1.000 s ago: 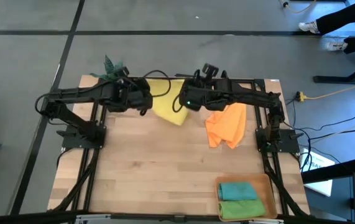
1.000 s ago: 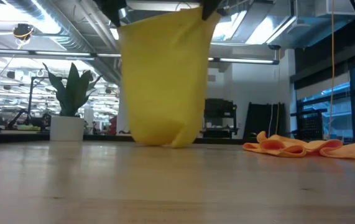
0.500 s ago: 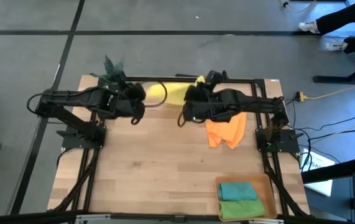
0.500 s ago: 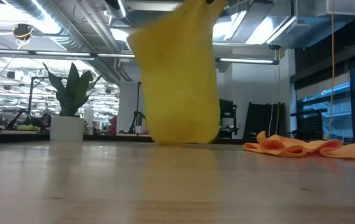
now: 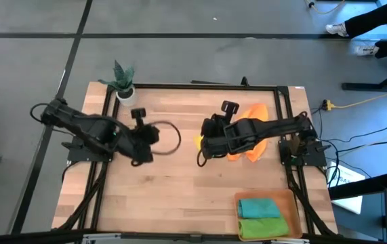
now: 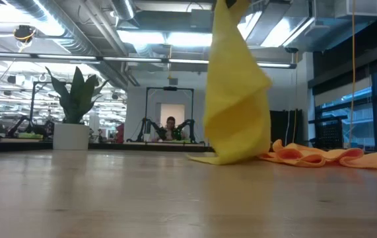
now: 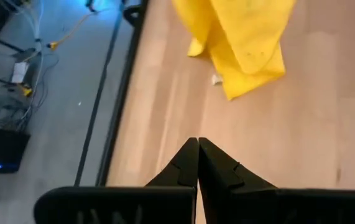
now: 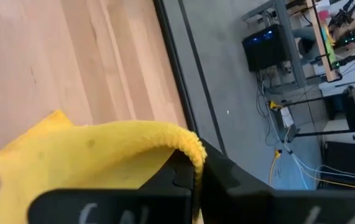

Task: Roll microfiber towels into tight, uniform cylinder then place into a basket
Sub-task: Roll the yellow microfiber towel

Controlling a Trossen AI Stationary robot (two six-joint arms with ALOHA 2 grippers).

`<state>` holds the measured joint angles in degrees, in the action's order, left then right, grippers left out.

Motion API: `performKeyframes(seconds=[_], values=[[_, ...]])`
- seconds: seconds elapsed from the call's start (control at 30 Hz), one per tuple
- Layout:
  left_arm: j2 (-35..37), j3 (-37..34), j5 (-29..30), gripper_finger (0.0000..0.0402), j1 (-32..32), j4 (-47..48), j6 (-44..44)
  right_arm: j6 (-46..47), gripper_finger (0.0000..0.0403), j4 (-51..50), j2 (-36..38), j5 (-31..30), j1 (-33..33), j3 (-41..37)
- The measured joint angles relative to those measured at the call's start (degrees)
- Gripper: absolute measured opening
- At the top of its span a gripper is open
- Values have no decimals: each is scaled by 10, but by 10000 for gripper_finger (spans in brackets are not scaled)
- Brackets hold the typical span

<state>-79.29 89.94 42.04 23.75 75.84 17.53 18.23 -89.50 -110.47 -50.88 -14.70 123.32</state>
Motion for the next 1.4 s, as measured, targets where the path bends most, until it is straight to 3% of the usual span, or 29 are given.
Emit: performKeyframes(seconds=[0.27, 0.4, 0.57, 0.8, 1.07, 1.23, 1.3, 1.4], values=[[-72, -67, 10, 0, 78, -88, -2, 10, 10, 7, 0, 3, 7, 0], [-95, -127, 35, 0, 109, -194, -4, 8, 10, 9, 0, 27, 15, 0], [-119, -194, 13, 0, 126, -318, -35, 7, 10, 10, 0, 30, 21, 0], [-152, -230, 9, 7, 121, -382, -61, 6, 10, 12, 0, 30, 21, 0], [-190, -230, 7, 65, 77, -425, -96, -12, 10, 34, 0, 30, 21, 0], [-246, -230, 8, 77, 46, -525, -191, -24, 10, 42, 0, 30, 21, 0], [-270, -230, 35, 78, 38, -576, -215, -24, 10, 41, 0, 31, 21, 1], [-300, -230, 133, 75, 30, -627, -223, -22, 10, 40, 0, 59, 23, 16]])
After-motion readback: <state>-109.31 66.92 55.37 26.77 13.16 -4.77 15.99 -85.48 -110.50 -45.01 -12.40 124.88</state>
